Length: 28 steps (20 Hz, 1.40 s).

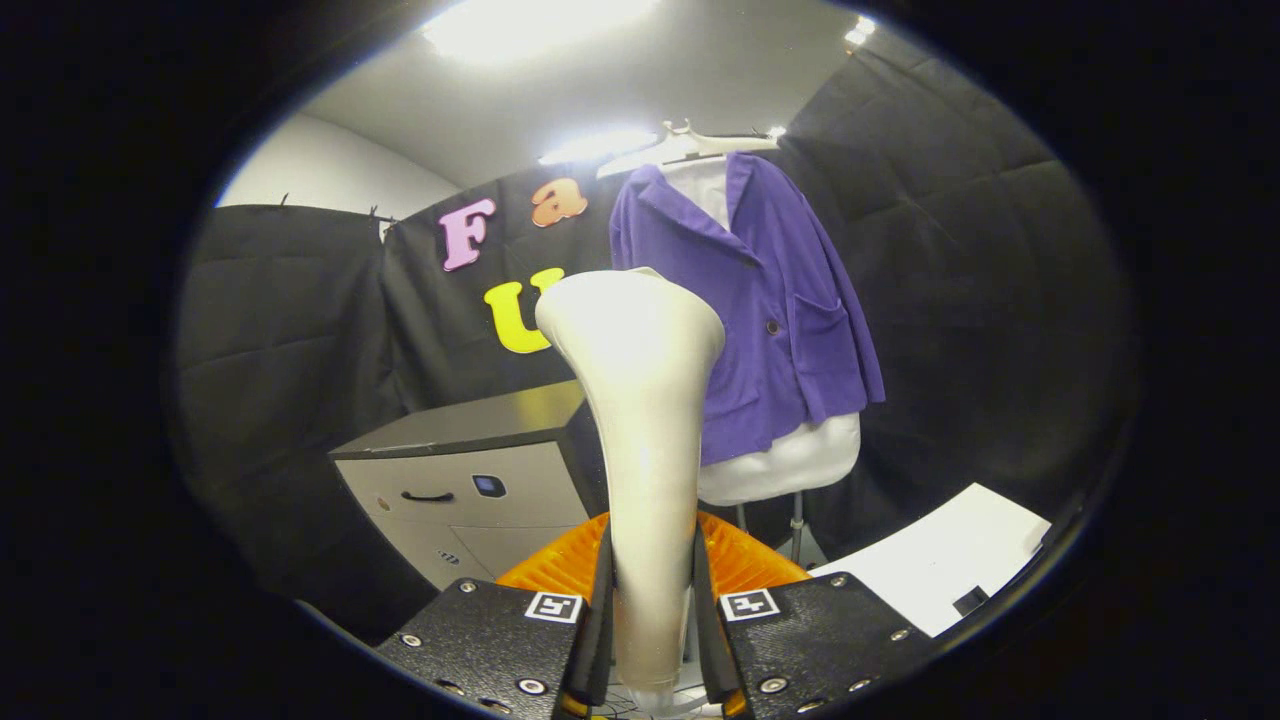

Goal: Iron the clothes twice with a garment steamer, once on the left side and once on the right side.

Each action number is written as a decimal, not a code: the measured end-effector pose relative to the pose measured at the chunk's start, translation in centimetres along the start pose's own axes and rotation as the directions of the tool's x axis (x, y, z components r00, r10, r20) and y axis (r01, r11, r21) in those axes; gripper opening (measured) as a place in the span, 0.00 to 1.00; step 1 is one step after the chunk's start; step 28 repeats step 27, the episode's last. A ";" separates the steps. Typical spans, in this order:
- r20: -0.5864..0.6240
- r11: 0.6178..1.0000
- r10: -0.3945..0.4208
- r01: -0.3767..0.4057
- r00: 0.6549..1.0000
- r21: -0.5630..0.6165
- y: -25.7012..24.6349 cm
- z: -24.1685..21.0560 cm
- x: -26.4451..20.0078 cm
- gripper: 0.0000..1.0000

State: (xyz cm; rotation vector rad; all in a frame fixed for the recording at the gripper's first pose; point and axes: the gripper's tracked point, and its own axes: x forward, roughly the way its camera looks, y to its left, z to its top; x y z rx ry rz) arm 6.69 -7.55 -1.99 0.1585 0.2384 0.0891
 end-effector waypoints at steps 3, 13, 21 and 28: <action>-0.006 0.999 0.026 -0.026 1.000 -0.021 1.1 -0.1 -1.9 0.36; -0.013 0.998 0.042 -0.043 0.999 -0.037 2.1 -1.2 -3.1 0.36; 0.005 0.997 0.061 -0.060 0.998 -0.053 3.5 -0.7 -2.9 0.36; 0.011 0.997 0.064 -0.063 0.998 -0.053 3.8 -0.5 -3.1 0.36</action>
